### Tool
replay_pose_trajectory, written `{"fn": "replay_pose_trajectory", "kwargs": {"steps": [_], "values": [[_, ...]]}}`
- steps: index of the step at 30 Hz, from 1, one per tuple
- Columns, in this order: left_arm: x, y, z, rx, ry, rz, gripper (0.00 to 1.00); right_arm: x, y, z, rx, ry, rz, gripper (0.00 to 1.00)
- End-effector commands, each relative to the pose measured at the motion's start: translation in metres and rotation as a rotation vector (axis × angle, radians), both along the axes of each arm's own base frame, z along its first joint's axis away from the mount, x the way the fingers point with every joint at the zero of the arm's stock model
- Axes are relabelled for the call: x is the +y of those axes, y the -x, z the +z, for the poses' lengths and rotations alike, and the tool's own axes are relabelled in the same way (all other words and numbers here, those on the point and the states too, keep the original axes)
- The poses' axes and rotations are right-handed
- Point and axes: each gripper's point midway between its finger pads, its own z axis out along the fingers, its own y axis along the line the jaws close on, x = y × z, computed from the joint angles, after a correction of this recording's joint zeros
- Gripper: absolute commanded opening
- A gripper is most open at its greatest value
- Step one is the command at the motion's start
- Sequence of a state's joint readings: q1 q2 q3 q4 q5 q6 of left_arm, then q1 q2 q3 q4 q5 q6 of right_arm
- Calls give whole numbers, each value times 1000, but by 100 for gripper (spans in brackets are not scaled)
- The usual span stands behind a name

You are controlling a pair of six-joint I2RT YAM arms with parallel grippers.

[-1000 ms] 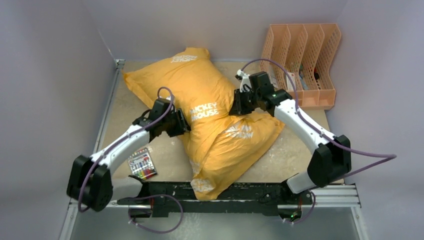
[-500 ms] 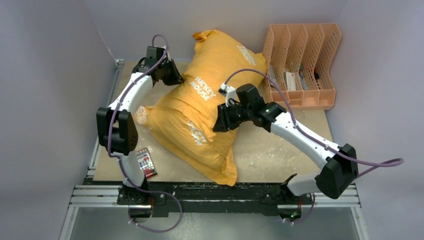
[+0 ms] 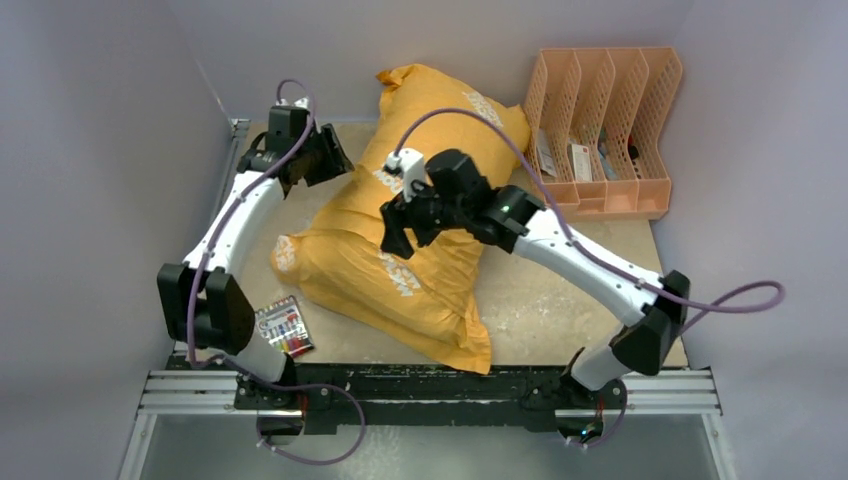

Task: Remove the pillowcase from the pillow
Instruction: Remove the pillow from the pillowcase.

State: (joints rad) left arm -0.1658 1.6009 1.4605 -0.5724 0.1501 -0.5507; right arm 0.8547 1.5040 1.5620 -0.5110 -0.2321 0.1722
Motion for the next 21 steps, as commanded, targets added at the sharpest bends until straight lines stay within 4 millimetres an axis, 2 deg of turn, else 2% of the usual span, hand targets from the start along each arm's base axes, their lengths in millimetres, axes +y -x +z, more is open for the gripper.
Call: {"fn": "replay_pose_trajectory", "kwargs": {"steps": [1, 2, 3, 4, 5, 6, 7, 11, 12, 14, 16, 18, 21], "values": [[26, 16, 54, -121, -72, 69, 51, 4, -20, -43, -69, 159, -43, 74], [30, 23, 57, -126, -77, 87, 51, -1, -31, -53, -86, 197, -105, 73], [34, 31, 60, -133, -79, 103, 52, -10, -44, -59, -106, 244, -179, 67], [36, 39, 60, -135, -78, 111, 52, -17, -54, -61, -125, 287, -237, 52], [38, 49, 61, -135, -77, 118, 52, -21, -63, -57, -146, 316, -279, 32], [40, 59, 58, -125, -73, 125, 52, -23, -64, -49, -146, 336, -290, 13], [41, 70, 56, -113, -70, 129, 52, -25, -62, -41, -145, 342, -297, 0], [44, 117, 42, -96, -28, 139, 53, -22, -53, 7, -213, 150, -317, 0], [39, 127, 41, -99, 5, 120, 54, -24, -51, 18, -231, 89, -332, 0], [21, 146, 43, -113, 105, 51, 56, -27, -43, 24, -196, 20, -365, 0], [-1, 162, 50, -131, 236, -26, 58, -30, -47, 17, -187, 46, -397, 0], [-15, 172, 53, -135, 336, -64, 59, -25, -50, 5, -158, 93, -389, 0], [-21, 179, 43, -95, 378, -65, 61, -8, -48, -7, -97, 98, -342, 0]]}}
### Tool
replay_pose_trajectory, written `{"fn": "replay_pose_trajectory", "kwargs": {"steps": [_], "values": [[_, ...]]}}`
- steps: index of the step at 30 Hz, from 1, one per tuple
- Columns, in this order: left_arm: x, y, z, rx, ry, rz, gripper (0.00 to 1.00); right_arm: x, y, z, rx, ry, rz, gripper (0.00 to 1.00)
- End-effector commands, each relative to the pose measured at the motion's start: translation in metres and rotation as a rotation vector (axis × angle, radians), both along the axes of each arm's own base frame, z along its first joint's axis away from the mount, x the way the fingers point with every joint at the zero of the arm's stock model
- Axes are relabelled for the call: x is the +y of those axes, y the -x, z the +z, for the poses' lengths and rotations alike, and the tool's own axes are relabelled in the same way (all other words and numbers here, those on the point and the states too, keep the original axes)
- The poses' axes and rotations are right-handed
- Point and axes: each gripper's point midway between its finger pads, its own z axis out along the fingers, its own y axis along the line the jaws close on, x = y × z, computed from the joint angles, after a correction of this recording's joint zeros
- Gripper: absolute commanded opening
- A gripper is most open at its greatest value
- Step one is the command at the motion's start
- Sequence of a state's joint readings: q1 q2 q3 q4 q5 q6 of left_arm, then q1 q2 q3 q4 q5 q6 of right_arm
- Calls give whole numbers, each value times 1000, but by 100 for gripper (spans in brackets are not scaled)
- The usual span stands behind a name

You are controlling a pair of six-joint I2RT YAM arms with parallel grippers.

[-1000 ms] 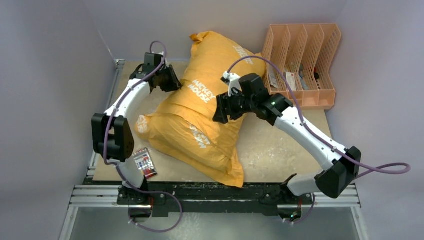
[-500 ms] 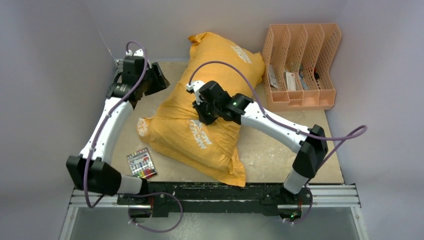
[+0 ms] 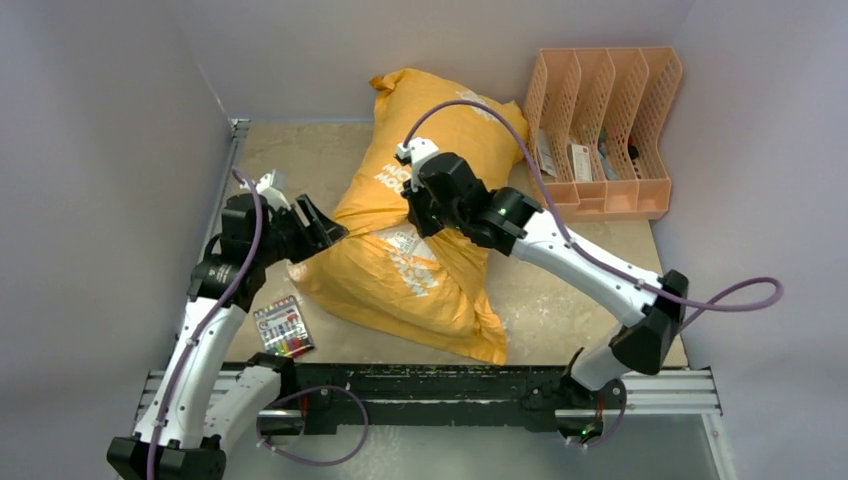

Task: Remove the pillowcase from the pillow
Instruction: Remove the pillow from the pillowcase.

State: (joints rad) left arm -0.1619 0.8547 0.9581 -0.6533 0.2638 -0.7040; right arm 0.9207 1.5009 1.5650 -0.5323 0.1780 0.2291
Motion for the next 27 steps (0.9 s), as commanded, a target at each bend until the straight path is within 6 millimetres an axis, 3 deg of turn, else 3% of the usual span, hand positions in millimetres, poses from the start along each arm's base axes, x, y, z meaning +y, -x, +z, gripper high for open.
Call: {"fn": "replay_pose_trajectory", "kwargs": {"steps": [1, 7, 11, 15, 19, 24, 25, 27], "values": [[-27, 9, 8, 13, 161, -76, 62, 24, -15, -6, 41, -52, -23, 0], [-48, 16, 6, 39, 151, -116, 64, 43, -16, -9, 68, -103, 11, 0], [-65, 16, -21, 132, 68, -74, 69, 44, -16, -12, 78, -103, 9, 0], [-56, 16, -35, 169, -5, 20, 69, 39, -18, -8, 65, -96, -12, 0], [-50, 5, -37, 144, -26, 81, 72, 44, -11, 1, 48, -121, 47, 0], [-65, -16, -34, 108, -42, 33, 74, 47, 1, 14, 16, -152, 134, 0], [-69, -18, -34, 106, -36, 17, 72, 44, 1, 15, 7, -152, 130, 0], [-71, -17, -42, 116, -57, -12, 50, 38, 0, 16, -12, -145, 108, 0]]}}
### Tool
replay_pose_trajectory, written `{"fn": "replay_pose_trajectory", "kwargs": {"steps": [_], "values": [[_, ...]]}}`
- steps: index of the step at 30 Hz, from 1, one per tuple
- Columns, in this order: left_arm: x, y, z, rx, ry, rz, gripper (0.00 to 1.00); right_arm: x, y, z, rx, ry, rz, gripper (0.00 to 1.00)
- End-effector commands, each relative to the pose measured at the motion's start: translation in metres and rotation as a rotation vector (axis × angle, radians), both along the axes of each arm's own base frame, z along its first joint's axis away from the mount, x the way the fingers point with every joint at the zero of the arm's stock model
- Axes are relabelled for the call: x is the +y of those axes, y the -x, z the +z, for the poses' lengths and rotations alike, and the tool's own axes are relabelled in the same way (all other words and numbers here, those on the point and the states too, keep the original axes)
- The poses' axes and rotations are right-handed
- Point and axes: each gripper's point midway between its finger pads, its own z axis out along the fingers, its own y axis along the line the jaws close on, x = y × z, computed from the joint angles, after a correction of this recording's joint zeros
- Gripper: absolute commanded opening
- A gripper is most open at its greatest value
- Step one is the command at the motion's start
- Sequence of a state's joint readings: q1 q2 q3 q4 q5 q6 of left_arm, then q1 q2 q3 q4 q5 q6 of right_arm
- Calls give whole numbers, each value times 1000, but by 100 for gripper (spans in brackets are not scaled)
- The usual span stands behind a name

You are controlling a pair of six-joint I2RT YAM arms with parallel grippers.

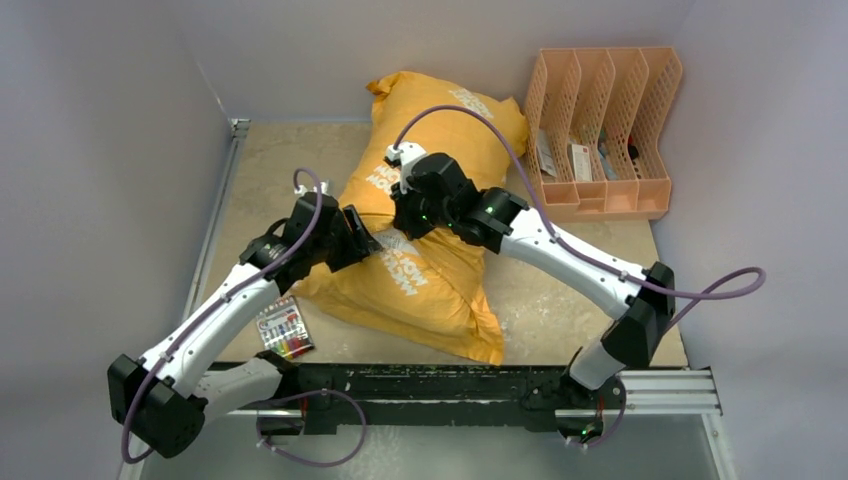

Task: Remove the pillowcase from the pillow
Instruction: Remove the pillow from the pillowcase.

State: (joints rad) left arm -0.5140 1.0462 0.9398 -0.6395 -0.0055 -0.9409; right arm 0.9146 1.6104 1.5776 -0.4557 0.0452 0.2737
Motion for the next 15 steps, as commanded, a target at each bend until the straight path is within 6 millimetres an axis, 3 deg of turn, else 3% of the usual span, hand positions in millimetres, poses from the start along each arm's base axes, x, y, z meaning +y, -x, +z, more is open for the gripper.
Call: {"fn": "replay_pose_trajectory", "kwargs": {"steps": [1, 2, 3, 4, 9, 12, 15], "values": [[-2, -21, 9, -86, -53, -31, 42, -5, 0, 43, -119, -85, 9, 0], [9, -17, 1, -56, -123, -20, 28, -9, -4, 43, -130, -71, -17, 0], [22, -13, -7, -25, -193, -2, 7, -16, -9, 39, -139, -38, -56, 0], [32, -6, -12, -1, -241, 5, 0, -25, -14, 35, -149, 7, -95, 0], [58, 30, -23, 36, -261, 52, 0, -81, -70, 13, -154, 200, -324, 0], [97, 62, -36, 127, -352, 181, 0, -119, -101, 1, -106, 239, -465, 0], [127, 83, -35, 148, -418, 277, 0, -134, -113, 1, -94, 225, -563, 0]]}}
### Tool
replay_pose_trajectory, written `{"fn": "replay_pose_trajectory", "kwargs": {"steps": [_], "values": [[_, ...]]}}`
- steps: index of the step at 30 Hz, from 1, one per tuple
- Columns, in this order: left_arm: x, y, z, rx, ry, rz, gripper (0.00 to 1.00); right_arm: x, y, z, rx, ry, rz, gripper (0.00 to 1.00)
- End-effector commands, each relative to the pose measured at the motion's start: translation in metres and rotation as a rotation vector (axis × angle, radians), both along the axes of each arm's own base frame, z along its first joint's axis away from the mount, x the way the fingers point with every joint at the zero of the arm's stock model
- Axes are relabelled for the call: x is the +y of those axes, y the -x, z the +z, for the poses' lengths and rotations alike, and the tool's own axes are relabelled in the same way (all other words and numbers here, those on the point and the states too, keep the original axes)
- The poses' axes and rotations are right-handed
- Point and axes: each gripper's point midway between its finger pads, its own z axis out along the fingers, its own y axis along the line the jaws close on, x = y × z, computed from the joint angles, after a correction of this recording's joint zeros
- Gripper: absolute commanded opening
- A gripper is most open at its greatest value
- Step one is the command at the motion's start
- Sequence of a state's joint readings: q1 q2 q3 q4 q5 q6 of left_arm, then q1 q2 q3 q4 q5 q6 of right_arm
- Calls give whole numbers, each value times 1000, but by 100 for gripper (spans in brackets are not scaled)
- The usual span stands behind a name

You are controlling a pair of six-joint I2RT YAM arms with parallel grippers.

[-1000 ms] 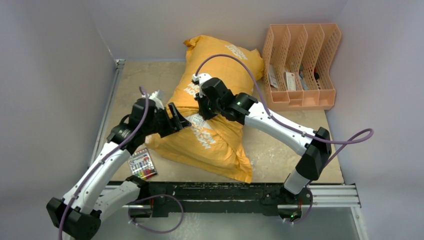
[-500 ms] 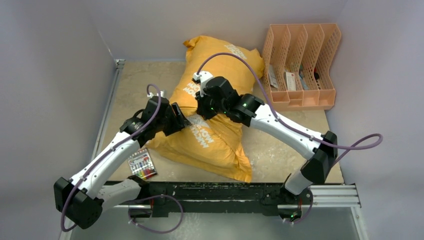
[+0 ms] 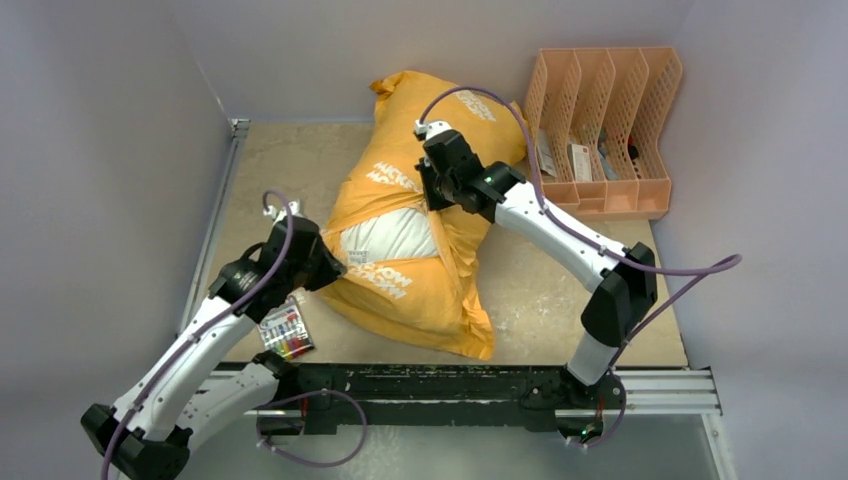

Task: Remove the pillowcase from the pillow
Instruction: Remove the pillow from the pillowcase.

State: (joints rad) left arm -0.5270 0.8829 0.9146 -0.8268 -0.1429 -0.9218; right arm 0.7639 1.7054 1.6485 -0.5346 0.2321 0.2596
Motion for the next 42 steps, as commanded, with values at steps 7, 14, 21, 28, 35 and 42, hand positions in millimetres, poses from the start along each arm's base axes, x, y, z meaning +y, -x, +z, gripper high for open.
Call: {"fn": "replay_pose_trajectory", "kwargs": {"steps": [7, 14, 21, 28, 35, 42], "values": [[90, 55, -31, 155, -306, 238, 0, 27, 4, 29, 32, -241, 83, 0], [58, 30, -27, 63, -156, 186, 0, 88, 58, 60, -2, -227, 447, 22], [56, 27, -26, 20, -101, 214, 0, 153, 82, 64, 69, -361, 614, 63], [58, 29, -19, -22, -53, 249, 0, 191, 77, 11, 184, -253, 668, 74], [64, 31, -1, -24, -104, 232, 0, 78, -50, -20, -118, 198, 176, 16], [83, 37, -11, 25, -225, 264, 0, -29, -96, 59, -136, -92, -150, 0]]}}
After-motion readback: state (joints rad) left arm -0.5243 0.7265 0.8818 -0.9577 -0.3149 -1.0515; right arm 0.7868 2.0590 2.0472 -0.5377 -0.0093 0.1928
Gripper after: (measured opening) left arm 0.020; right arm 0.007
